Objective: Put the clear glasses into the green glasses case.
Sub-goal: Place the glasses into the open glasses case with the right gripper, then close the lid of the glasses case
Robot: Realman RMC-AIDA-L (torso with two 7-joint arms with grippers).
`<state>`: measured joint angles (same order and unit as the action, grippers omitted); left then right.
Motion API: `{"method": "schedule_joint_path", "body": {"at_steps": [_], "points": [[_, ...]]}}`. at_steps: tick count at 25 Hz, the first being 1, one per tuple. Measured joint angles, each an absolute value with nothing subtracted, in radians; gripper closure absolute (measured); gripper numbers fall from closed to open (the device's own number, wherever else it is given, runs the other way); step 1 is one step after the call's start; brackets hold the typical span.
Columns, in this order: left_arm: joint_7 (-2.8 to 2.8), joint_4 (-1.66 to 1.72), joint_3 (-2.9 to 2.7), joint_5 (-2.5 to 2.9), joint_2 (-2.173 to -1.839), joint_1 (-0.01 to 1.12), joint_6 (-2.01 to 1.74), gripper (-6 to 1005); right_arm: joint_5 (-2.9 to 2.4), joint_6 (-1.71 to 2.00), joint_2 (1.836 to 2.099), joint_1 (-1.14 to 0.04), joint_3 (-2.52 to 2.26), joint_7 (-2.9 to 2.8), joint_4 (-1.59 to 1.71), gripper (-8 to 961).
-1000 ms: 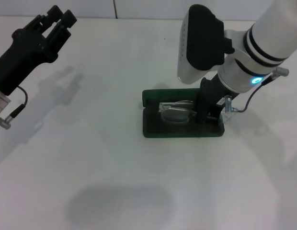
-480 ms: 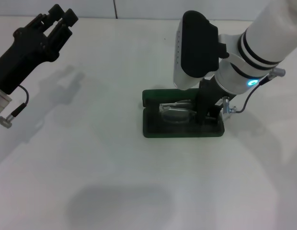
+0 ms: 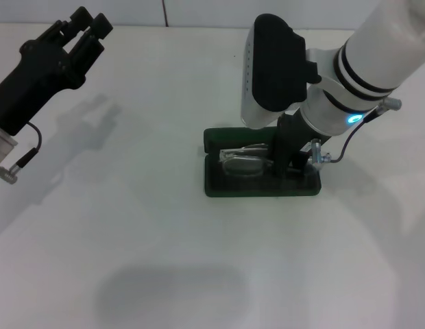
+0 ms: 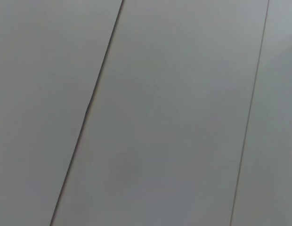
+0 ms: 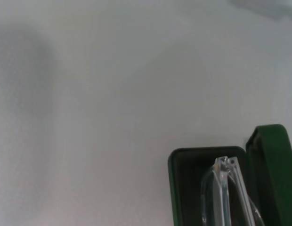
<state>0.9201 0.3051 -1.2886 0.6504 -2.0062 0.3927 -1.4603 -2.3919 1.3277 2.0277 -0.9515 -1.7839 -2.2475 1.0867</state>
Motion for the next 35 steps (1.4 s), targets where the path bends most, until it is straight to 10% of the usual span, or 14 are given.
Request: {"method": "schedule_joint_path", "body": {"at_steps": [23,35], "points": [[0.918,0.306,-1.283,0.672,-2.003,0.389,-1.461,571,-2.391,1.302,2.027,-0.939,-1.824,-2.323,1.143,678],[0.943,0.309,-1.289,0.674,-2.002,0.382,-1.463,571,-2.438,1.416,2.023,-0.674,-1.7,-2.302,1.558,658]]}}
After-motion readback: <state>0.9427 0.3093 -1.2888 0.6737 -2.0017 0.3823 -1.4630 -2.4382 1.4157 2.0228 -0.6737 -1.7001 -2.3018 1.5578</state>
